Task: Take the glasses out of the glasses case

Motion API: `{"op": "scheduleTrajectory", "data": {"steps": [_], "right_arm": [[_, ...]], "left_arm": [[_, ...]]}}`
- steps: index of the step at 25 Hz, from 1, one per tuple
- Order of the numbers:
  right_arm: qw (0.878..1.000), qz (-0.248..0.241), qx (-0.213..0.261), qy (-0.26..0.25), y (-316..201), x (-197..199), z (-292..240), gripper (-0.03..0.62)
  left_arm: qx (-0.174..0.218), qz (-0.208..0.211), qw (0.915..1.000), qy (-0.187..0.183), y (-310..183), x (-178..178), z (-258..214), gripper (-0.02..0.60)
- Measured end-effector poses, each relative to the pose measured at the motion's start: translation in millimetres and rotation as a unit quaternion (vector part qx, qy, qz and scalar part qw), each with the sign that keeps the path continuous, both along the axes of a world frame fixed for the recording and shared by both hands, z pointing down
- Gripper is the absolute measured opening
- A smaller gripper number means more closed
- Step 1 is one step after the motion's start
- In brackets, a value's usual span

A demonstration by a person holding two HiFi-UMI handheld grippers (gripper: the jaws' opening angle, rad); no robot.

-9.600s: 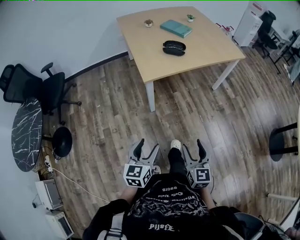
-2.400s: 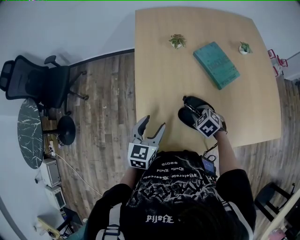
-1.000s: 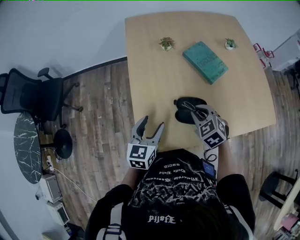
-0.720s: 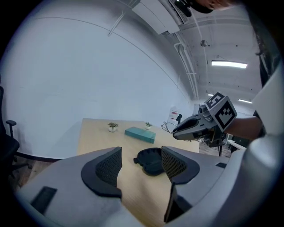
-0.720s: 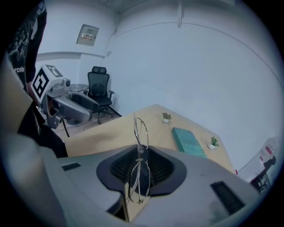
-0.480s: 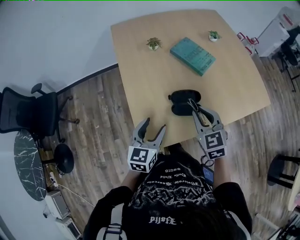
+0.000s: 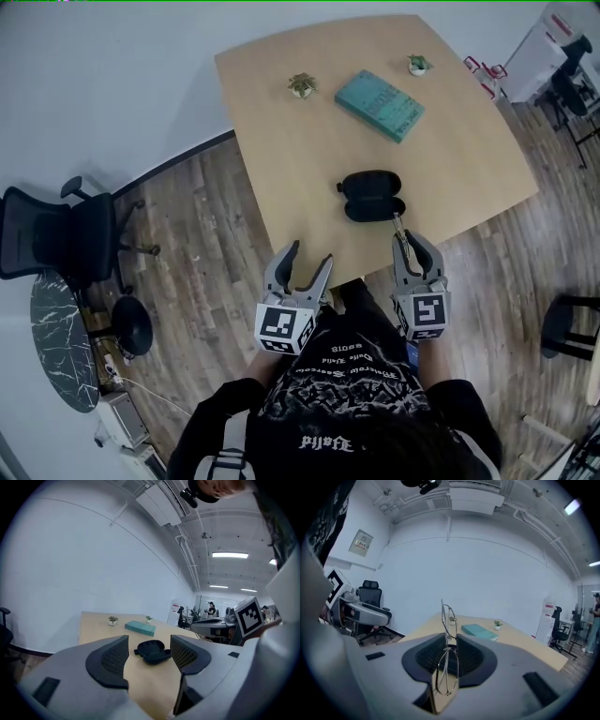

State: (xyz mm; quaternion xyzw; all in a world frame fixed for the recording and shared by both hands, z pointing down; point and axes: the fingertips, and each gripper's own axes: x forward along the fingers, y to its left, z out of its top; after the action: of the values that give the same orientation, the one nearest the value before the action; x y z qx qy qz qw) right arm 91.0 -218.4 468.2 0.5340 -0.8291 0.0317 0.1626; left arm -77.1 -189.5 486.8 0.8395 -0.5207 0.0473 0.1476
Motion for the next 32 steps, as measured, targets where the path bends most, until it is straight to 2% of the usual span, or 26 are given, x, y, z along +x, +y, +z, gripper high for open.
{"op": "scheduleTrajectory", "data": {"steps": [4, 8, 15, 18, 21, 26, 32], "right_arm": [[0.999, 0.026, 0.009, -0.027, 19.8, 1.5, 8.4, 0.078], [0.998, 0.044, 0.014, -0.033, 36.3, 5.2, 15.7, 0.078], [0.998, 0.044, 0.021, -0.033, 40.8, 4.3, 13.8, 0.078], [0.998, 0.041, 0.021, -0.036, 41.4, 1.8, 16.3, 0.078], [0.999, 0.036, 0.018, -0.031, 46.3, -2.8, 19.4, 0.078], [0.999, 0.034, 0.019, -0.030, 46.5, -3.9, 18.2, 0.078], [0.998, 0.040, 0.025, -0.030, 46.4, -1.3, 19.8, 0.077]], "left_arm": [[-0.004, -0.003, 1.0000, 0.001, 10.6, -6.1, 6.8, 0.285], [-0.010, -0.002, 0.9999, 0.000, 20.7, -8.5, 13.4, 0.285], [-0.003, 0.000, 1.0000, 0.000, 24.1, -10.0, 11.4, 0.285], [0.003, -0.005, 1.0000, -0.005, 22.4, -9.9, 11.5, 0.247], [0.004, -0.005, 0.9999, -0.014, 24.4, -8.5, 12.8, 0.137], [0.008, -0.002, 0.9996, -0.026, 24.1, -3.8, 11.8, 0.012], [0.003, 0.026, 0.9995, -0.018, 25.4, 5.3, 15.2, 0.003]]}}
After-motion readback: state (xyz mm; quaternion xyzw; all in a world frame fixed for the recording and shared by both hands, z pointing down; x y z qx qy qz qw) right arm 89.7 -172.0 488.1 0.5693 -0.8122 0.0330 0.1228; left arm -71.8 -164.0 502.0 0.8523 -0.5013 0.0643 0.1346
